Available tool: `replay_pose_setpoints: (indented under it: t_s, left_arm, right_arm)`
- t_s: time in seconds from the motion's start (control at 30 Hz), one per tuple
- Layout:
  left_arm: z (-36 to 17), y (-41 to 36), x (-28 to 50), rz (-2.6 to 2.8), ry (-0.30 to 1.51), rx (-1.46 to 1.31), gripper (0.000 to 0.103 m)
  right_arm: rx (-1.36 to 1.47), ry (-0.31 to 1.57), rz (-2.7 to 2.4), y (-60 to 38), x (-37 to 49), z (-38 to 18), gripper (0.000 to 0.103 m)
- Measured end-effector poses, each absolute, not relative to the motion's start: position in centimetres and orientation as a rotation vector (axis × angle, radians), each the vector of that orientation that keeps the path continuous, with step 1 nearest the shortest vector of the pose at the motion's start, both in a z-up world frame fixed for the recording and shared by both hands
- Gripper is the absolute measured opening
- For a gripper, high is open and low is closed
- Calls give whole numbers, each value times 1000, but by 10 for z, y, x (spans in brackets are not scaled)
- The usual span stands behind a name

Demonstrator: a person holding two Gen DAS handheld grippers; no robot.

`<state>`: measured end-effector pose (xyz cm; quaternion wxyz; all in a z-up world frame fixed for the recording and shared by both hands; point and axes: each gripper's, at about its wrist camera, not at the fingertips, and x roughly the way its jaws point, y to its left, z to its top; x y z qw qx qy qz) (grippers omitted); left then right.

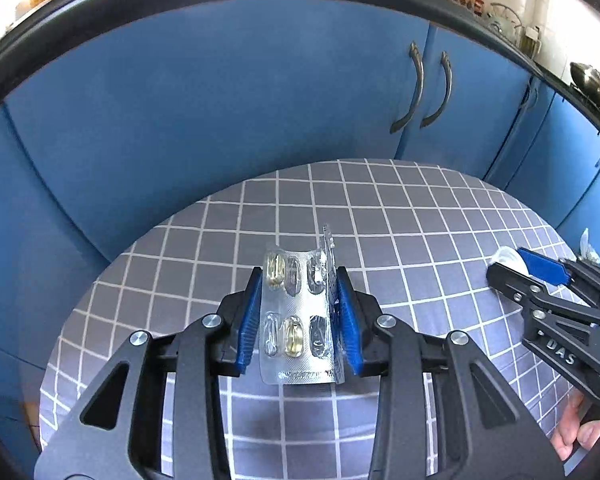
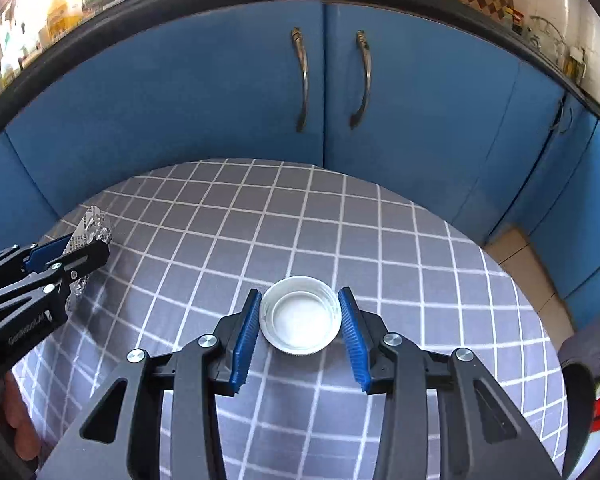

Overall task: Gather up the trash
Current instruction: 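Grasp the silver blister pack with the left tool while the right tool grasps the white cap, then lift and carry the blister pack and white cap in both tools over the bin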

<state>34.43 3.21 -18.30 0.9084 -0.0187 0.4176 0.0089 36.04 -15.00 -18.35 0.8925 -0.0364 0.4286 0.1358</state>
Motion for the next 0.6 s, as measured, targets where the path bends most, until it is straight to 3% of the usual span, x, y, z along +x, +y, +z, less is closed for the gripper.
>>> replay_pose_setpoints:
  t_s: [0.6]
  left_arm:
    - [-159, -6, 288, -22, 848, -6, 36]
  right_arm:
    - [-94, 832, 273, -177, 276, -143, 38]
